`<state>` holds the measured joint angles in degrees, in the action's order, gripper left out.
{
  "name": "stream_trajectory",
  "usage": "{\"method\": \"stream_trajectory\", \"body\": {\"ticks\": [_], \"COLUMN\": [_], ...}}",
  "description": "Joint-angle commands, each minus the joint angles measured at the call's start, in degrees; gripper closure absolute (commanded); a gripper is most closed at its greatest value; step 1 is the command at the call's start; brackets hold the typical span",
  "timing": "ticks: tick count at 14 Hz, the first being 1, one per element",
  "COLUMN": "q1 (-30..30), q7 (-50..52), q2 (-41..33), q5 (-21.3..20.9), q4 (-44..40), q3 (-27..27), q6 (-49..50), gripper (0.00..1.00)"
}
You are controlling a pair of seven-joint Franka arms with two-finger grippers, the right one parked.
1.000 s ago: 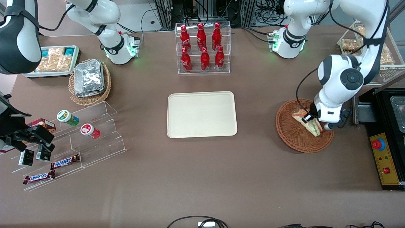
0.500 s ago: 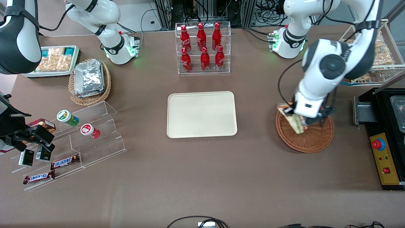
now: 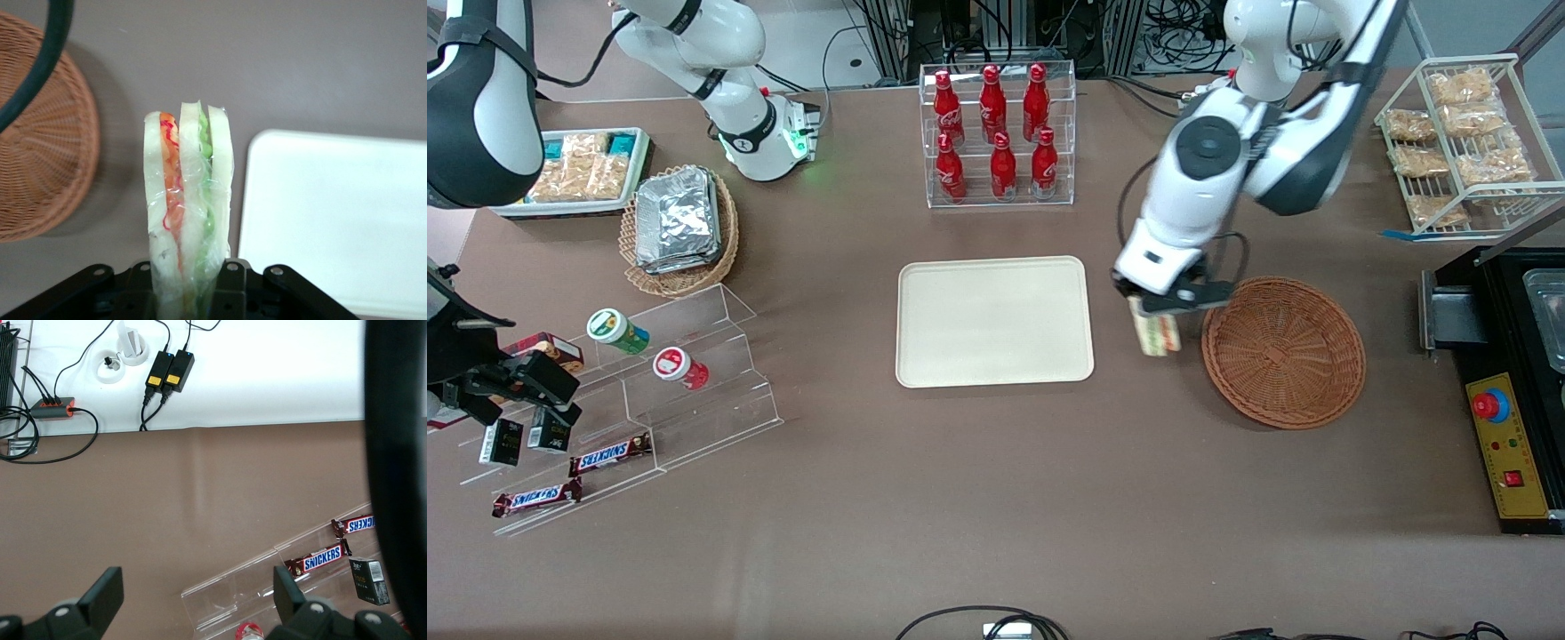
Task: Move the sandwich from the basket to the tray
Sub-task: 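Lift the sandwich and carry it toward the cream tray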
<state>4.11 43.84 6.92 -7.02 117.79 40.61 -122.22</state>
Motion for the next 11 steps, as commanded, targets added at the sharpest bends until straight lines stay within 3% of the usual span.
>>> {"method": "stream_trajectory", "body": {"ticks": [1,5,7,11], "q1": [-5.06,-9.99,-12.18,-14.56], "q7": [-0.16,1.07,5.62,14.59], "q2": [4.58,11.25,13.46,21.8], "q5": [-3.26,-9.93,-11.7,-20.12], "q4": [-1.69,-1.87,-1.87,-4.93], "q3": [0.61,0.61,0.52,0.43], "q6": [-0.03,-0.99,-4.15,-5.83], "gripper": [1.0,1.0,1.0,1.0]}}
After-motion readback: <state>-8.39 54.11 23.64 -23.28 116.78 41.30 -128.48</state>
